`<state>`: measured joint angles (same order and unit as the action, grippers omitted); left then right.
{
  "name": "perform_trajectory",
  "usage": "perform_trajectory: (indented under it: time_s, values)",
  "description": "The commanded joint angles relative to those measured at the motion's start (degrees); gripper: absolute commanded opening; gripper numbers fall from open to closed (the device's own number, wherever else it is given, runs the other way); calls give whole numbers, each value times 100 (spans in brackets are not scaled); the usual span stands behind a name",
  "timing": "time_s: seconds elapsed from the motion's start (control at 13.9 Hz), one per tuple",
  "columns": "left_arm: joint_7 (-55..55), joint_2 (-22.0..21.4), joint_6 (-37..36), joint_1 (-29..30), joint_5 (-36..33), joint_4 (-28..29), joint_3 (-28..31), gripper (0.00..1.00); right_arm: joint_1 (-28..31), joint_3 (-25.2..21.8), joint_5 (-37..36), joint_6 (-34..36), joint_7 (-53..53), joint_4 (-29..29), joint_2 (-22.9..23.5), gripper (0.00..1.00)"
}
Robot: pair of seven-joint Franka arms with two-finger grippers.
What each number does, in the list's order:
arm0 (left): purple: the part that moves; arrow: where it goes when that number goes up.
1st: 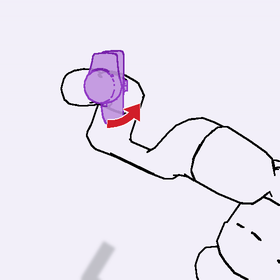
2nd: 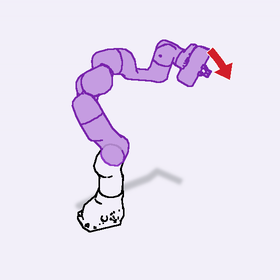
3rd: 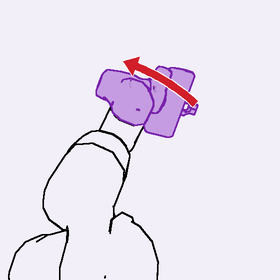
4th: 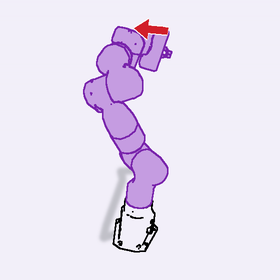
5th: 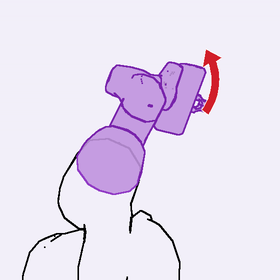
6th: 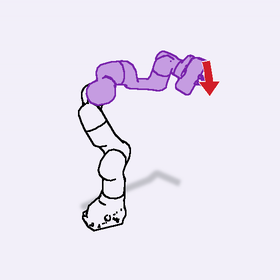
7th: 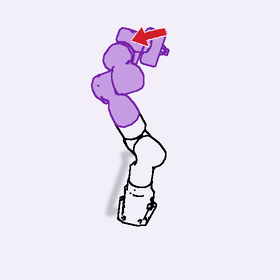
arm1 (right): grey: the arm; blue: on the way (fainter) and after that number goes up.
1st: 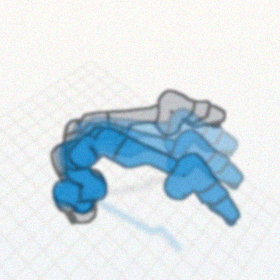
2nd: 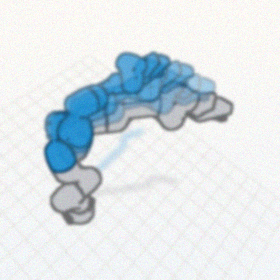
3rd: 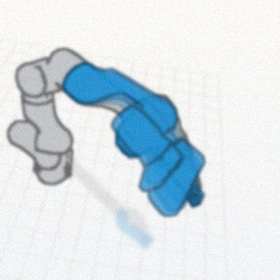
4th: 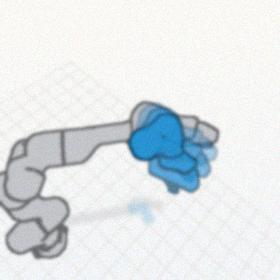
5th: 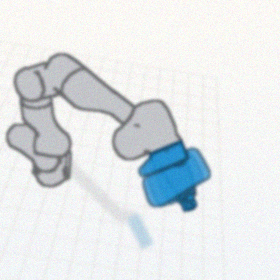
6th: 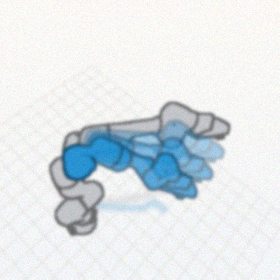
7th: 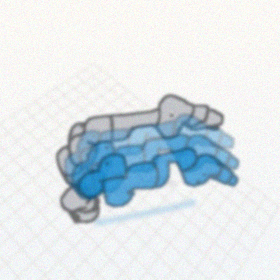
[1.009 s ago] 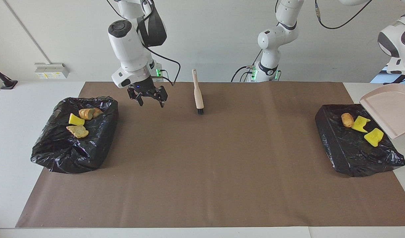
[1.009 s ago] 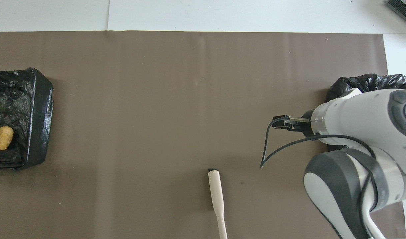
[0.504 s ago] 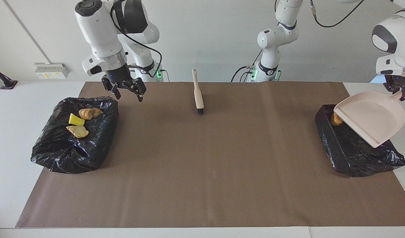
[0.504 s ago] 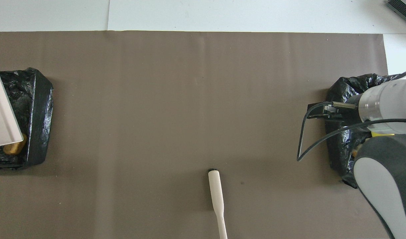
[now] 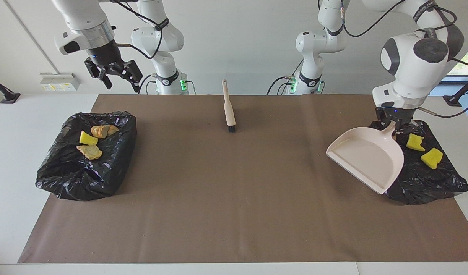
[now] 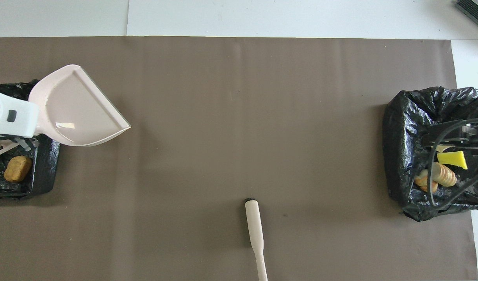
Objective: Sweep and dump trash in bin
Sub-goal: 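Bring the empty dustpan back over the table with the left gripper, then lower the dustpan onto the table and open the left gripper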
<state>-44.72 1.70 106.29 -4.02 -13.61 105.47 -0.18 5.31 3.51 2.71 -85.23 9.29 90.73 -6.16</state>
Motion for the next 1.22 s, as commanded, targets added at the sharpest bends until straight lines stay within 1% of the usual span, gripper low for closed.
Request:
perform_trajectory:
  time_s: [0.0, 0.07, 0.22, 0.36, 0.5, 0.65, 0.72, 0.86, 1.01, 1.08, 1.15]
  values:
    - [1460, -3, 14, -651, 646, -8, 133, 0, -379, -550, -113, 86, -383, -135, 53, 100]
    - [1971, 6, 66, -835, 814, -43, 124, 0, -529, -736, -113, 85, -392, -126, 45, 100]
    - [2693, 233, 146, -1335, 930, -209, 124, 0, -548, -799, -121, 120, -313, -65, 18, 100]
    - [3789, 768, 164, -1959, 965, -691, 133, 0, -548, -878, -165, 85, -488, 6, -43, 100]
    - [4906, 1313, 242, -2417, 1044, -1175, 124, 0, -557, -843, -174, 85, -577, 41, -78, 100]
    - [5787, 1735, 566, -2839, 1290, -1466, 133, 0, -548, -834, -262, 103, -621, 24, -70, 100]
    - [6069, 1946, 611, -3041, 1282, -1659, 141, 0, -557, -834, -419, 112, -786, 33, -78, 100]
    - [6544, 2237, 621, -3201, 1273, -2002, 141, 0, -557, -817, -701, 155, -937, -2, -61, 100]
    - [6853, 2536, 638, -3368, 1273, -2371, 141, 0, -487, -843, -658, 164, -920, -3, -61, 100]
    - [6967, 2877, 586, -3395, 1255, -2799, 150, 0, -478, -869, -588, 164, -885, 6, -70, 100]
    - [7342, 3306, 559, -3595, 1220, -3186, 185, 0, -478, -852, -587, 156, -876, -20, -61, 100]
